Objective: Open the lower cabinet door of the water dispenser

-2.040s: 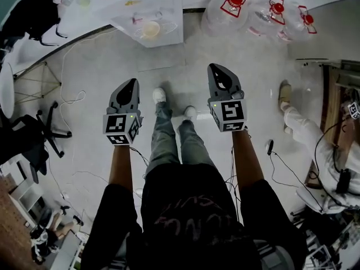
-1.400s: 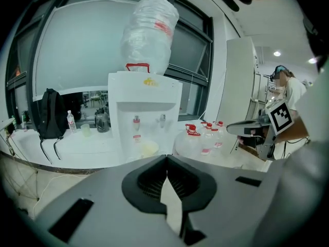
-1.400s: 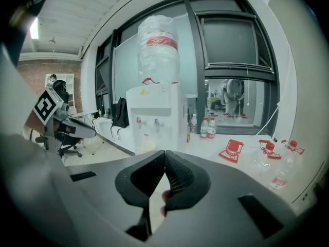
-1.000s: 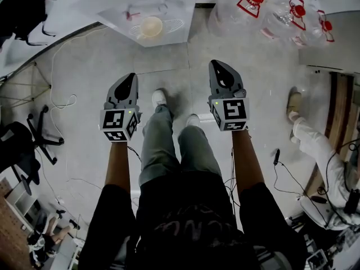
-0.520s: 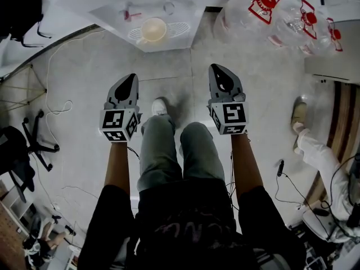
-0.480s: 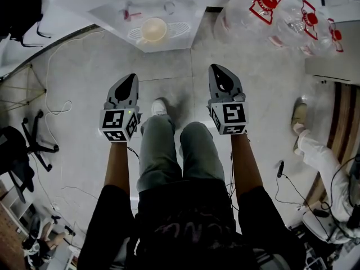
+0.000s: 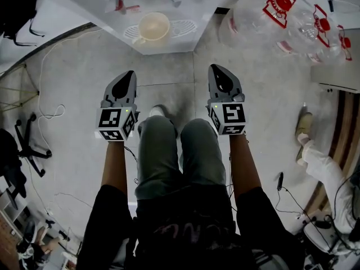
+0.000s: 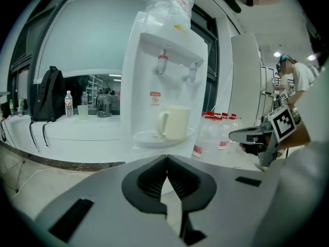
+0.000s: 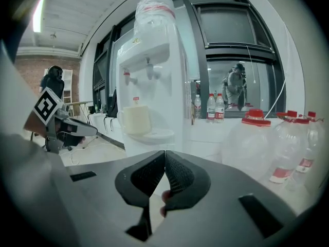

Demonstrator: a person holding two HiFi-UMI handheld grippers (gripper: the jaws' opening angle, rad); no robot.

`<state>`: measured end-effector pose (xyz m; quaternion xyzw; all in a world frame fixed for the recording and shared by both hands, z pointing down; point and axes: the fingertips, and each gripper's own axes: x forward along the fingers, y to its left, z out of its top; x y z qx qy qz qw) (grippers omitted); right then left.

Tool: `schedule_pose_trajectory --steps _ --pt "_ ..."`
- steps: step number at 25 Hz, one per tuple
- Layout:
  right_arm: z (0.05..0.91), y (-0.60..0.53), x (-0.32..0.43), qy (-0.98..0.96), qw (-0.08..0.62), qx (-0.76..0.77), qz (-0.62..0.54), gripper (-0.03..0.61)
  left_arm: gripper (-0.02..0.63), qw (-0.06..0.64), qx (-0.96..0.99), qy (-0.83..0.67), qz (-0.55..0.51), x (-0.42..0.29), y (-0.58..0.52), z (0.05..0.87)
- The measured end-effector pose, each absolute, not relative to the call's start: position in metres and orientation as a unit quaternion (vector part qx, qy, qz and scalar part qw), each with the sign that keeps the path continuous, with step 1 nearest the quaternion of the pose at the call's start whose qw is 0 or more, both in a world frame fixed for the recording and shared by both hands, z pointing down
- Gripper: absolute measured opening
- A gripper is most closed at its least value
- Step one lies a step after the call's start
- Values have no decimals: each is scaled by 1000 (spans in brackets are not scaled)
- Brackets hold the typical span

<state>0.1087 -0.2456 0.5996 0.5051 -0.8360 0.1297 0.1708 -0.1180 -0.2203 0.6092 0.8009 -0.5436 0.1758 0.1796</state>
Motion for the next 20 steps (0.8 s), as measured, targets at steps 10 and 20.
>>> schedule_pose_trajectory --steps 10,20 --pt "670 -268 113 -834 166 512 120 15 12 168 801 -552 159 -124 -242 671" --pt "722 -299 123 -837 159 512 105 25 12 145 811 -543 162 -113 -271 726"
